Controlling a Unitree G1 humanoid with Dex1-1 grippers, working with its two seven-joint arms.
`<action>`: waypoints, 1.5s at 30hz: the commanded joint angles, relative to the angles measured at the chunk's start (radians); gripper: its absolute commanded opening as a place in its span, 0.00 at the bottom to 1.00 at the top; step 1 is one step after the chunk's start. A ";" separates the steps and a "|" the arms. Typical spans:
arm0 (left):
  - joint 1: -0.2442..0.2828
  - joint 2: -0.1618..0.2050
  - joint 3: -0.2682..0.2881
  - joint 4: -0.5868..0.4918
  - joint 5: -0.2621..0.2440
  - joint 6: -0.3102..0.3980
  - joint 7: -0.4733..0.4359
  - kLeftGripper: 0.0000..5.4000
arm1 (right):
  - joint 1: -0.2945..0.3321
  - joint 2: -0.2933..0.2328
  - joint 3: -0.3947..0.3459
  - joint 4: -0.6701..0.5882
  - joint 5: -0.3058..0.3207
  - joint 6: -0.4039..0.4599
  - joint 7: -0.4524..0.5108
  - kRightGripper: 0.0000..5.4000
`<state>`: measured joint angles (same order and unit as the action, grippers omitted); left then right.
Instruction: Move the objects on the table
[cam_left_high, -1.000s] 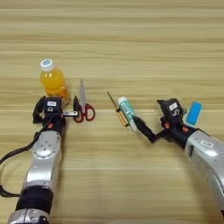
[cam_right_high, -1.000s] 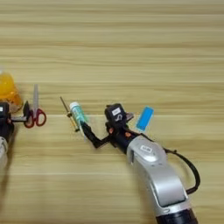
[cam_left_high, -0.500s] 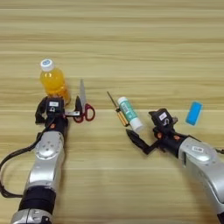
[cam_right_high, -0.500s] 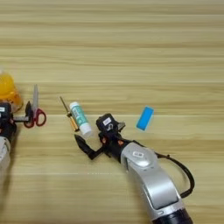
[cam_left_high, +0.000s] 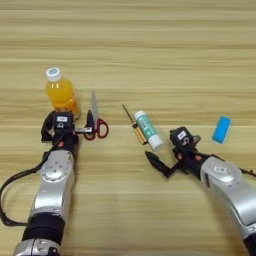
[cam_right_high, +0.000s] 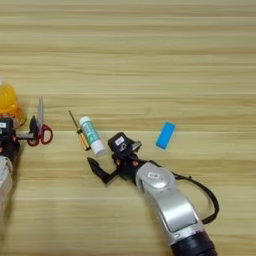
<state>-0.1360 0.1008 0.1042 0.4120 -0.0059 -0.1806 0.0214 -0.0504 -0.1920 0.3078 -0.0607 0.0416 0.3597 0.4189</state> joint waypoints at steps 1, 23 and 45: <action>0.007 0.001 0.000 -0.001 0.005 0.011 0.004 0.99 | -0.007 0.001 0.004 0.042 -0.025 -0.004 -0.015 1.00; 0.008 0.003 0.002 0.001 0.003 0.009 -0.001 1.00 | -0.032 0.025 -0.039 0.105 -0.041 -0.050 -0.064 0.72; 0.006 0.003 0.005 0.008 0.002 0.006 -0.003 1.00 | -0.044 0.036 -0.097 0.097 -0.056 -0.081 -0.133 0.32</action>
<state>-0.1358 0.1009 0.1088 0.4131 -0.0062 -0.1809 0.0185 -0.0869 -0.1563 0.2263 0.0340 -0.0087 0.2827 0.2977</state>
